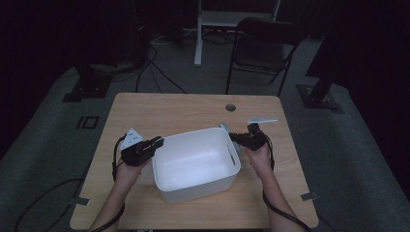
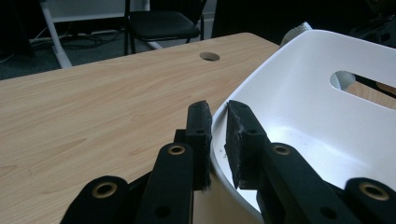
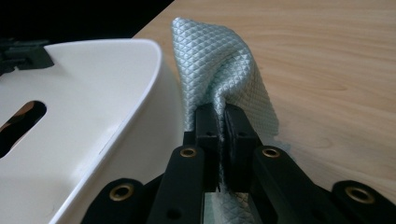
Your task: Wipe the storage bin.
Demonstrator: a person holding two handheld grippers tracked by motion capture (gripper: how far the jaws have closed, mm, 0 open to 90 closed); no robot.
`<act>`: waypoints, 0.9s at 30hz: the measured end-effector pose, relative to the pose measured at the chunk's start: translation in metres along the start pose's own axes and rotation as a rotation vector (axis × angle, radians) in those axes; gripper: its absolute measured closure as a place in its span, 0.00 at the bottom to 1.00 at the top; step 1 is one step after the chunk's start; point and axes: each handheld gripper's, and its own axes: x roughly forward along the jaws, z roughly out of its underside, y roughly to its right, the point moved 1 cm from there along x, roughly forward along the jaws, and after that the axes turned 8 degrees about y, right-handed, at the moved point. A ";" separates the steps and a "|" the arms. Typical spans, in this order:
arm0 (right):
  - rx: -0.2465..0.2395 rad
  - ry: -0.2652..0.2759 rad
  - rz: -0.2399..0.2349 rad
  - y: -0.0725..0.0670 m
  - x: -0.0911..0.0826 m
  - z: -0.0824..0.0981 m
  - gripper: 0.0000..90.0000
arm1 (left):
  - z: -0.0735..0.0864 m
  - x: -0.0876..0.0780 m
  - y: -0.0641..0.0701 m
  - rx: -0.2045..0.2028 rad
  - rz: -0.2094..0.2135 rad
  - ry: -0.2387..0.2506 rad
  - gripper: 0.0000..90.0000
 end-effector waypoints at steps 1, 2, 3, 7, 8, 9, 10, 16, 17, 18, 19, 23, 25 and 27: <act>0.003 0.010 0.002 0.001 -0.002 -0.001 0.96 | 0.000 0.000 0.000 0.001 0.000 0.001 0.89; 0.003 0.010 0.002 0.001 -0.002 -0.001 0.96 | 0.000 0.000 0.000 0.001 0.000 0.001 0.89; 0.008 0.020 0.003 0.001 -0.004 -0.002 0.96 | 0.000 0.000 0.000 0.000 0.002 0.001 0.89; 0.006 0.068 0.005 0.002 -0.027 -0.007 0.96 | 0.000 0.000 0.000 0.001 0.003 0.001 0.89; -0.001 0.071 0.007 0.002 -0.030 -0.007 0.96 | 0.000 0.000 0.000 0.001 0.003 0.001 0.89; -0.002 0.075 0.007 0.001 -0.035 -0.007 0.96 | 0.000 0.000 0.000 0.001 0.002 0.001 0.89; -0.004 0.083 0.008 0.002 -0.039 -0.007 0.96 | 0.000 0.000 0.000 0.001 0.001 0.001 0.89; -0.023 0.103 0.010 -0.002 -0.063 -0.001 0.96 | 0.000 0.000 0.000 0.001 0.001 0.001 0.89; -0.024 0.109 0.004 -0.003 -0.067 0.001 0.96 | 0.000 0.000 0.000 0.002 0.001 0.001 0.89; -0.029 0.112 0.001 -0.004 -0.071 0.004 0.96 | 0.000 0.000 0.000 0.002 0.001 0.001 0.89; -0.035 0.108 0.003 -0.006 -0.074 0.007 0.96 | 0.000 0.000 0.000 0.001 0.001 0.001 0.89; -0.057 0.108 0.009 -0.012 -0.088 0.018 0.96 | 0.000 0.000 0.000 0.003 -0.001 0.001 0.89; -0.048 0.122 -0.004 -0.013 -0.095 0.024 0.96 | 0.000 0.000 0.000 0.004 -0.002 0.001 0.89; -0.045 0.129 -0.008 -0.015 -0.102 0.031 0.96 | 0.000 0.000 0.000 0.005 -0.001 0.001 0.89</act>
